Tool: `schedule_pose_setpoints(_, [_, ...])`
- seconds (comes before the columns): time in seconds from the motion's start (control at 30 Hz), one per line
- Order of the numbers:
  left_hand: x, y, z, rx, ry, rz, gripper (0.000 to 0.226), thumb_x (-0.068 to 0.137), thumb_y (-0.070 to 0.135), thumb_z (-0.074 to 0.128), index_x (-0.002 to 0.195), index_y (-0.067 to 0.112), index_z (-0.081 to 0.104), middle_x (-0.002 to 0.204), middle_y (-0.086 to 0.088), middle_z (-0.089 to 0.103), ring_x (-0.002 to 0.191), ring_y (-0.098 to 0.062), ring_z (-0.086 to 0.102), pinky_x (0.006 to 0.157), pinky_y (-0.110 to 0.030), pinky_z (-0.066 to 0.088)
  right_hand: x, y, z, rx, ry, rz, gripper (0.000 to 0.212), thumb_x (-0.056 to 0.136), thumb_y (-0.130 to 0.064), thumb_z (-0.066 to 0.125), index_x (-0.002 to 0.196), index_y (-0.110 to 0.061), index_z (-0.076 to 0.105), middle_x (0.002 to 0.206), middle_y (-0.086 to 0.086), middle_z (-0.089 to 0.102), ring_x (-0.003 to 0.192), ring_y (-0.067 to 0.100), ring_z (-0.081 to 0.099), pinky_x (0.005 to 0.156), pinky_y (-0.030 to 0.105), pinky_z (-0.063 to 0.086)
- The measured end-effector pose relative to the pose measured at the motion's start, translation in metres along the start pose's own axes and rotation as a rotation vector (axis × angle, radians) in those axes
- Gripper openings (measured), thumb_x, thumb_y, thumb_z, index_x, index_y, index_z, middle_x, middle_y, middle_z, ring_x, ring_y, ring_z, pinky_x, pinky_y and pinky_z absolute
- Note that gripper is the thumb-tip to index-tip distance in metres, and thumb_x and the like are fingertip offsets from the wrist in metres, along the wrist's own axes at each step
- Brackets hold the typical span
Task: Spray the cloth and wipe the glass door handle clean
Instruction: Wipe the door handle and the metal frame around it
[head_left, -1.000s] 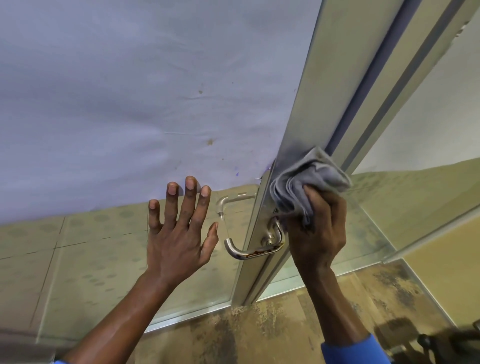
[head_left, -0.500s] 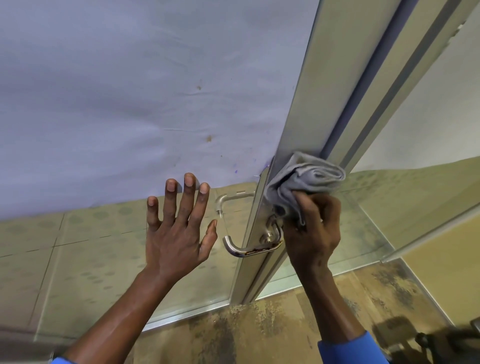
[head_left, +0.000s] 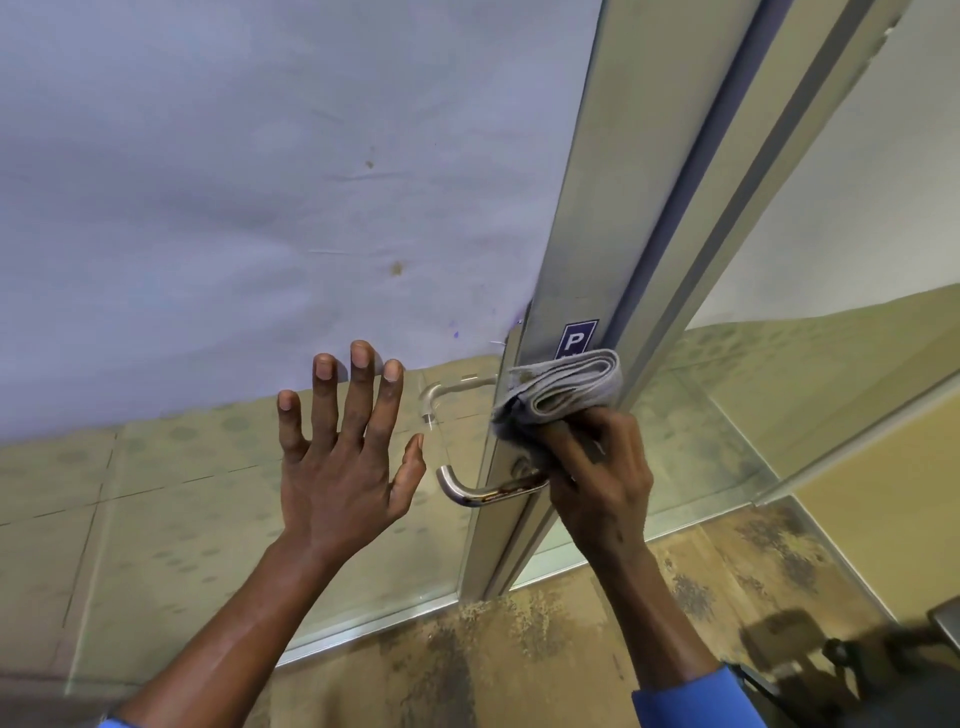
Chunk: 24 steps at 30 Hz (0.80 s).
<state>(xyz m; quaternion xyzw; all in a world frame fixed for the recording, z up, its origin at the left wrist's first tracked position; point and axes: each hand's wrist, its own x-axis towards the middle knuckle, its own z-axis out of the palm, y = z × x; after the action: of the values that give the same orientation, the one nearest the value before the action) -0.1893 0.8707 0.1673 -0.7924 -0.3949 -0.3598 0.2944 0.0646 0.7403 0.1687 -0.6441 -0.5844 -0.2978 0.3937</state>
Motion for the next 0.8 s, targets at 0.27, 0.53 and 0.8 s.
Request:
schedule_pose_setpoints(0.27, [0.001, 0.0, -0.002, -0.01, -0.006, -0.003, 0.113, 0.102, 0.055, 0.064, 0.184, 0.015, -0.003, 0.192, -0.01, -0.017, 0.178, -0.032, -0.022, 0.141, -0.051, -0.021, 0.067, -0.006, -0.02, 0.14, 0.312, 0.109, 0.04, 0.09, -0.018, 0.092, 0.126, -0.015, 0.075, 0.109, 0.012, 0.06, 0.1, 0.016, 0.059, 0.09, 0.017, 0.049])
schedule_pose_setpoints(0.53, [0.002, 0.001, -0.005, -0.017, -0.008, -0.001, 0.116, 0.1, 0.054, 0.067, 0.184, 0.015, -0.004, 0.192, -0.01, -0.018, 0.178, -0.032, -0.023, 0.141, -0.051, -0.021, 0.025, -0.019, -0.003, 0.155, 0.036, 0.038, 0.02, 0.094, -0.016, 0.086, 0.114, -0.017, 0.084, 0.107, 0.015, 0.065, 0.092, 0.032, 0.068, 0.078, 0.027, 0.055])
schedule_pose_setpoints(0.8, [0.003, 0.002, -0.006, -0.015, -0.007, 0.0, 0.117, 0.1, 0.054, 0.067, 0.184, 0.015, -0.005, 0.192, -0.009, -0.02, 0.178, -0.032, -0.023, 0.141, -0.051, -0.021, 0.041, -0.006, -0.012, 0.111, 0.229, 0.155, 0.03, 0.098, -0.025, 0.083, 0.124, -0.016, 0.07, 0.112, 0.009, 0.057, 0.1, 0.025, 0.06, 0.085, 0.019, 0.05])
